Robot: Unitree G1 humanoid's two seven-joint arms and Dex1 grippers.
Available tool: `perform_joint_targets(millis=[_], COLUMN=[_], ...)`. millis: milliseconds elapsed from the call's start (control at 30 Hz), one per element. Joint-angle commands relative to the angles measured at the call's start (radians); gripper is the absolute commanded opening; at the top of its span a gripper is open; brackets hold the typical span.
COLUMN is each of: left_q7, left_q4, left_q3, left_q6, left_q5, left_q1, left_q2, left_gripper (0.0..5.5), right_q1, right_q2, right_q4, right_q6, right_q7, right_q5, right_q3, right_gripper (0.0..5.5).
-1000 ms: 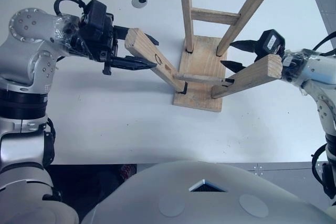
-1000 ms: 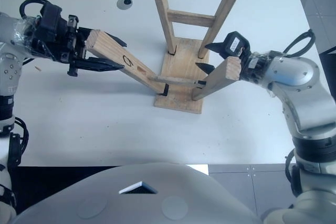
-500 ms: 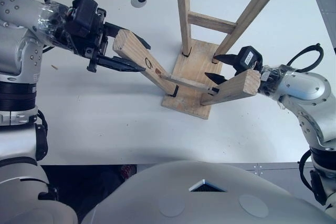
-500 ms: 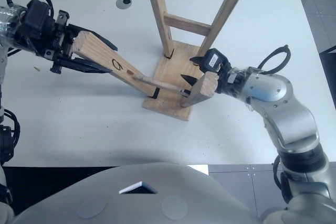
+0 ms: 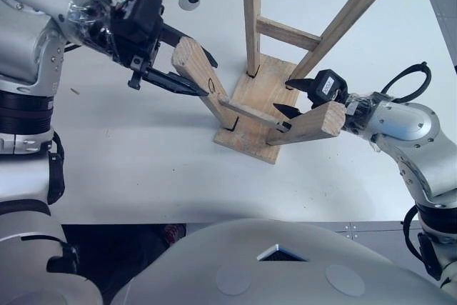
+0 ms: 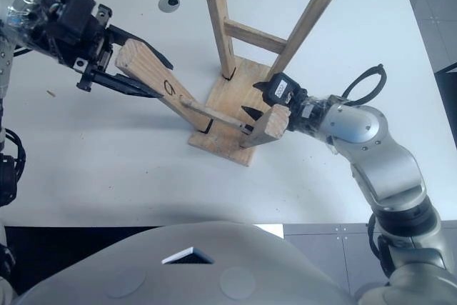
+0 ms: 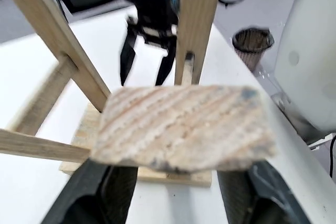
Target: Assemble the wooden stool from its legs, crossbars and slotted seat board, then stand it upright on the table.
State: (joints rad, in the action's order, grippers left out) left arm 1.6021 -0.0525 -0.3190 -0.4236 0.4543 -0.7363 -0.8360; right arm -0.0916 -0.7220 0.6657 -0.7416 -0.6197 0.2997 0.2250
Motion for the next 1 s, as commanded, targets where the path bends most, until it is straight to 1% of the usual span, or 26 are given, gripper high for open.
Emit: perform_joint_targets(millis=[33, 133, 200, 267, 300, 433, 500, 567, 667, 767, 867, 1000], left_q7=[-0.034, -0.072, -0.104, -0.181, -0.22, -0.313, -0.377, -0.417, -0.482, -0.524, -0.536, -0.579], left_q4=[-0.049, -0.049, -0.047, -0.03, -0.022, -0.056, -0.06, -0.061, -0.071, -0.076, -0.112, -0.132], left_q3=[-0.171, -0.176, -0.149, -0.107, -0.087, -0.026, 0.003, 0.029, 0.115, 0.178, 0.208, 0.259], left_q6=[-0.08, -0.101, -0.116, -0.123, -0.127, -0.163, -0.158, -0.14, -0.072, -0.01, 0.017, 0.05], left_q5=[-0.132, -0.148, -0.132, -0.127, -0.125, -0.085, -0.083, -0.078, -0.032, -0.012, 0.009, 0.037], left_q1=[0.035, 0.066, 0.087, 0.118, 0.132, 0.192, 0.212, 0.219, 0.233, 0.249, 0.279, 0.292], left_q2=[0.037, 0.047, 0.054, 0.077, 0.091, 0.118, 0.139, 0.16, 0.227, 0.265, 0.279, 0.315], left_gripper=[2.01, 2.01, 2.01, 2.01, 2.38, 2.92, 3.28, 3.28, 3.28, 3.28, 3.28, 3.3], right_q1=[-0.049, -0.058, -0.056, -0.065, -0.073, -0.143, -0.192, -0.236, -0.272, -0.296, -0.306, -0.296], right_q2=[0.044, 0.053, 0.049, 0.043, 0.041, 0.065, 0.093, 0.111, 0.13, 0.152, 0.174, 0.184], right_q4=[-0.01, -0.038, -0.063, -0.102, -0.123, -0.228, -0.288, -0.358, -0.426, -0.444, -0.439, -0.446], right_q6=[0.044, 0.064, 0.082, 0.103, 0.114, 0.157, 0.179, 0.207, 0.25, 0.296, 0.319, 0.328], right_q7=[-0.017, -0.033, -0.039, -0.043, -0.042, 0.01, 0.062, 0.122, 0.201, 0.279, 0.323, 0.342], right_q5=[-0.013, -0.029, -0.038, -0.051, -0.06, -0.077, -0.089, -0.11, -0.135, -0.151, -0.13, -0.122], right_q3=[0.048, 0.052, 0.044, 0.025, 0.013, -0.083, -0.141, -0.195, -0.27, -0.343, -0.405, -0.451], right_gripper=[2.45, 2.45, 2.45, 2.45, 2.45, 2.45, 2.45, 2.45, 2.45, 2.45, 2.45, 1.82])
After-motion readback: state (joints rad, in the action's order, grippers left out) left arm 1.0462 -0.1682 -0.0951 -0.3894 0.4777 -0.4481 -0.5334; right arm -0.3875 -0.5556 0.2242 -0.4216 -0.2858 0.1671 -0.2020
